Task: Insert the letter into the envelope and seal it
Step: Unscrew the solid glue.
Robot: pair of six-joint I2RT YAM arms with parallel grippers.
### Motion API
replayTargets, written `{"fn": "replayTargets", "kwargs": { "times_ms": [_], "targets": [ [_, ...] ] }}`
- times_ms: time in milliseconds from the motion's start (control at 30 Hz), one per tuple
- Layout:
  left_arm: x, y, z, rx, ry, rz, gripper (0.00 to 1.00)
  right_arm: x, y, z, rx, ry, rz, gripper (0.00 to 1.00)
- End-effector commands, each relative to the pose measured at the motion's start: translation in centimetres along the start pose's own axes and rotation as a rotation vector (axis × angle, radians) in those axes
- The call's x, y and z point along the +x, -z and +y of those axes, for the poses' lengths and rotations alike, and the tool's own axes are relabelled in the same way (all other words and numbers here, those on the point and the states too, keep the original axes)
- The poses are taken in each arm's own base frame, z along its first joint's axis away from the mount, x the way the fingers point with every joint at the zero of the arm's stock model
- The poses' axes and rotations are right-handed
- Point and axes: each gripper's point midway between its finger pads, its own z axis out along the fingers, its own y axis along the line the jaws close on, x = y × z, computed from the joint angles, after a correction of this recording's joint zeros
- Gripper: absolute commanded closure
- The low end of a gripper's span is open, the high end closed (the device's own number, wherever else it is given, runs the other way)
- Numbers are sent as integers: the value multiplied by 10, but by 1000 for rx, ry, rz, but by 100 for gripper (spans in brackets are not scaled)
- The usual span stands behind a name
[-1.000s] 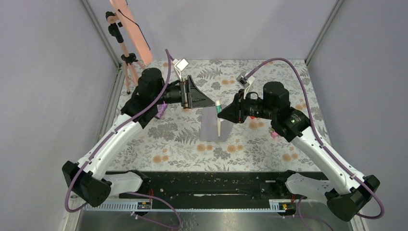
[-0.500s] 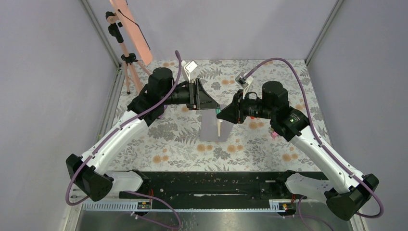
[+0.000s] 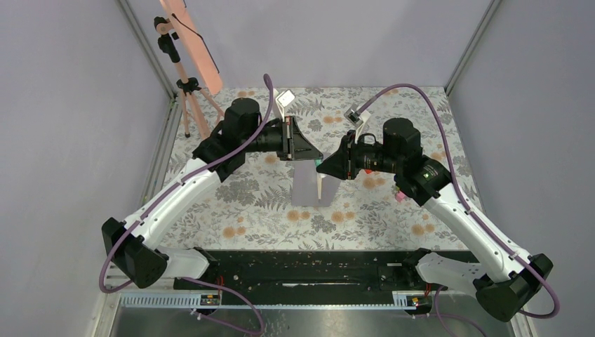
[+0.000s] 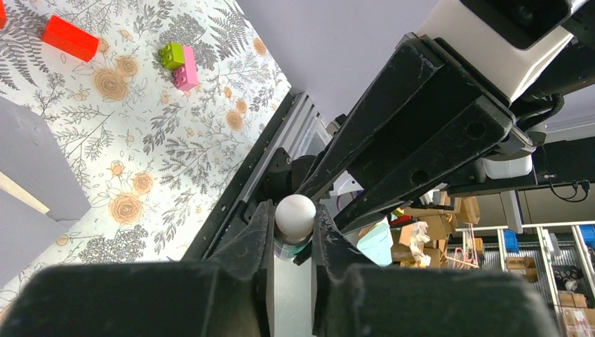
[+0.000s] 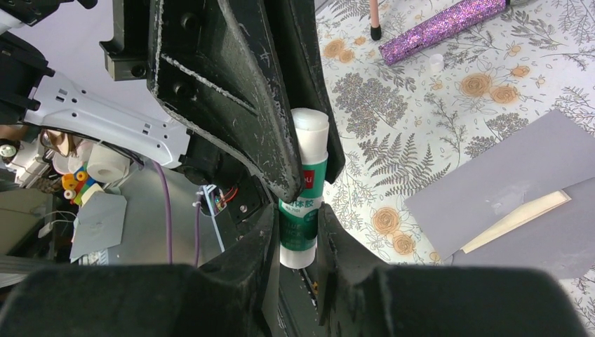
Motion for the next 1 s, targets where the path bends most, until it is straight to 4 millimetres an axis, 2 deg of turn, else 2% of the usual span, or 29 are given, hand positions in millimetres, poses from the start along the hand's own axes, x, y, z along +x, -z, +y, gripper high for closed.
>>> {"fn": "replayTargets", "kwargs": {
  "times_ms": [0,67,100,167,200,233,300,333,400,533,667,867,967],
  "targets": [
    [-21,1,-22,35,-43,-59,100,-22,4,19,-60,76,-61,100],
    [-24,1,-20,15,-33,-75,100,-22,5,13,-22,65,-68,100],
    [-28,2,-17,-1,-21,-97,100,-23,5,9,5,59,-79,92],
    [-39,5,-9,-36,36,-163,100,-23,8,0,58,50,-99,48],
    [-46,6,-2,-47,78,-201,100,-26,12,-4,92,48,-122,32],
    [-52,8,4,-46,132,-236,100,-27,15,-9,127,41,-145,21],
    [-62,10,16,-33,232,-291,100,-35,24,-19,201,27,-224,6],
    [-65,10,21,-25,277,-308,100,-38,28,-24,227,12,-271,2],
    [-68,7,30,-17,364,-323,100,-50,37,-29,258,-4,-400,1],
    [-74,-1,34,-1,472,-315,100,-70,43,-18,176,11,-591,1],
    [-75,-3,38,-7,562,-322,100,-74,33,-22,127,-13,-657,2],
    [-75,-1,48,-30,656,-360,100,-86,18,-36,128,-145,-713,4],
    [-76,-1,50,-29,683,-370,100,-88,12,-42,137,-202,-714,11]
  ]
}}
